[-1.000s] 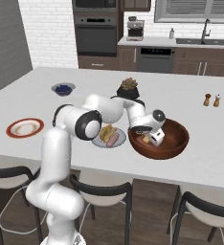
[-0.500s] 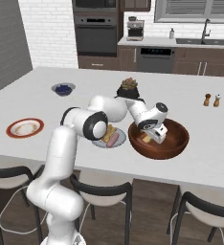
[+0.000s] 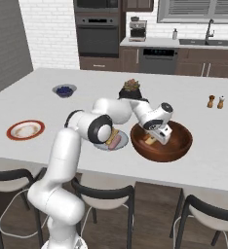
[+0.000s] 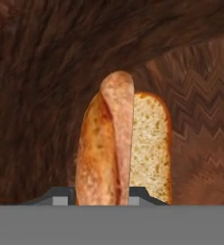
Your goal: Place one bun and one sausage from the bowl on each plate.
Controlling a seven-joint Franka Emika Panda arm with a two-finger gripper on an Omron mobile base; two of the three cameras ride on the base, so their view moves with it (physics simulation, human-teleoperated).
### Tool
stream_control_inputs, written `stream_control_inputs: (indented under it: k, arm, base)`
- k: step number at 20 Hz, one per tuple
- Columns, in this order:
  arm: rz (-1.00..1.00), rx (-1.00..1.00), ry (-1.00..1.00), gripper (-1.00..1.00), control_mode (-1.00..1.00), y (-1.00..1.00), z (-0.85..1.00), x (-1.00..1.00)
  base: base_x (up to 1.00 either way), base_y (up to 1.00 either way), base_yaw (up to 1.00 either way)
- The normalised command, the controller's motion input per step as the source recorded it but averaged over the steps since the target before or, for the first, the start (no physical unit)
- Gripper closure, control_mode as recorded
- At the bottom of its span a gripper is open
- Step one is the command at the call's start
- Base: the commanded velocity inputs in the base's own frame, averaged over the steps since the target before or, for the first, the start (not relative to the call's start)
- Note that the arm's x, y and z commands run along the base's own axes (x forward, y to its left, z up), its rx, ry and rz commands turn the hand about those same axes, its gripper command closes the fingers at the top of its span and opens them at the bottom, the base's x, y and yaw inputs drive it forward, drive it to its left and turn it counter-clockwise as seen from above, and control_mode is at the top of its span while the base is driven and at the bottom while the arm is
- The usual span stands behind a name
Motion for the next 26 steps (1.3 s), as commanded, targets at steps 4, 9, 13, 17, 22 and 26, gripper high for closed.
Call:
stream_control_inputs:
  k: [4, 9, 13, 17, 22, 26]
  arm:
    - [0.00, 0.00, -0.01, 1.00, -1.00, 0.00, 0.59, -0.14]
    - [0.00, 0.00, -0.04, 1.00, -1.00, 0.17, 0.87, -0.58]
    - [0.00, -0.04, 0.00, 1.00, -1.00, 0.50, 0.86, -0.86]
    - [0.00, -0.12, 0.00, 1.00, -1.00, 0.58, 0.94, -0.90]
    - [0.02, -0.18, 0.00, 1.00, -1.00, 0.79, 0.56, -1.00]
    - [0.00, 0.00, 0.00, 1.00, 1.00, 0.00, 0.00, 0.00]
  base:
    - [0.00, 0.00, 0.00]
    - [0.00, 0.00, 0.00]
    - [0.00, 0.00, 0.00]
    - [0.00, 0.00, 0.00]
    - [0.00, 0.00, 0.00]
    - [-0.91, 1.00, 0.12]
